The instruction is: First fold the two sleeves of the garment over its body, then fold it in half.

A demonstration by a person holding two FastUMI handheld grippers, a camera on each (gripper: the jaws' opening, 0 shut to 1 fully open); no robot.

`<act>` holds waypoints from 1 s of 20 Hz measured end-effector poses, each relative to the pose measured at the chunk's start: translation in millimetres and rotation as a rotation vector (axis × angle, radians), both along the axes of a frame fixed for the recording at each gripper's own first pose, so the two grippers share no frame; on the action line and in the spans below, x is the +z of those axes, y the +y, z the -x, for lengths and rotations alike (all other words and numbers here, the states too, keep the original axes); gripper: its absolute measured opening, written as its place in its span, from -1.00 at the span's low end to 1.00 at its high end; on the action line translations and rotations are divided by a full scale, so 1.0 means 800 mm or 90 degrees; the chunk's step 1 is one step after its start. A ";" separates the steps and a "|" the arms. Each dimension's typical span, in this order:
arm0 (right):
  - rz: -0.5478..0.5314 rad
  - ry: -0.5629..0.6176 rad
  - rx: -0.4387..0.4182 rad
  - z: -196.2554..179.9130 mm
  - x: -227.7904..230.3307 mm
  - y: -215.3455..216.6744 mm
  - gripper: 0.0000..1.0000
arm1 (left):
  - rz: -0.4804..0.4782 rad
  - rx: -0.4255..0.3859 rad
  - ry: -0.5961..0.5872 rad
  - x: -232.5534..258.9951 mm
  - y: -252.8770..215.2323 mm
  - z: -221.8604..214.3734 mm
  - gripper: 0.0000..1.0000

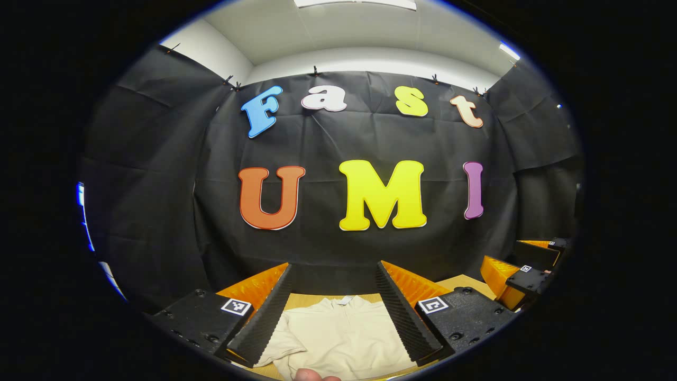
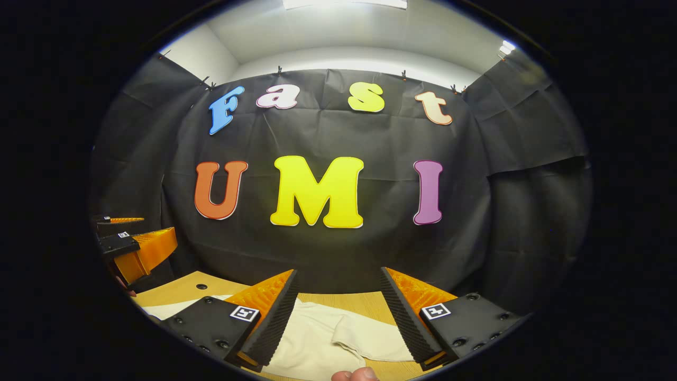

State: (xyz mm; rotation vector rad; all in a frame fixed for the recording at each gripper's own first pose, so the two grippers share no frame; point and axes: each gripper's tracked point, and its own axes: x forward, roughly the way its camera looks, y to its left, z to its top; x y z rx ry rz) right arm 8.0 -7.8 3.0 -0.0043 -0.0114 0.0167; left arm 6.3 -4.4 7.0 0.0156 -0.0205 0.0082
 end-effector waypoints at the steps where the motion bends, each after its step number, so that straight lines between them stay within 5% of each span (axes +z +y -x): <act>1: 0.000 -0.001 0.000 0.000 0.001 -0.001 0.90 | -0.001 0.001 0.000 0.001 0.000 0.001 0.96; 11: 0.003 0.009 -0.003 -0.006 0.000 -0.036 0.90 | 0.010 0.017 0.000 0.000 -0.005 0.000 0.96; 20: 0.016 0.094 -0.026 -0.014 -0.054 -0.157 0.86 | -0.014 -0.012 0.083 -0.053 -0.034 0.008 0.96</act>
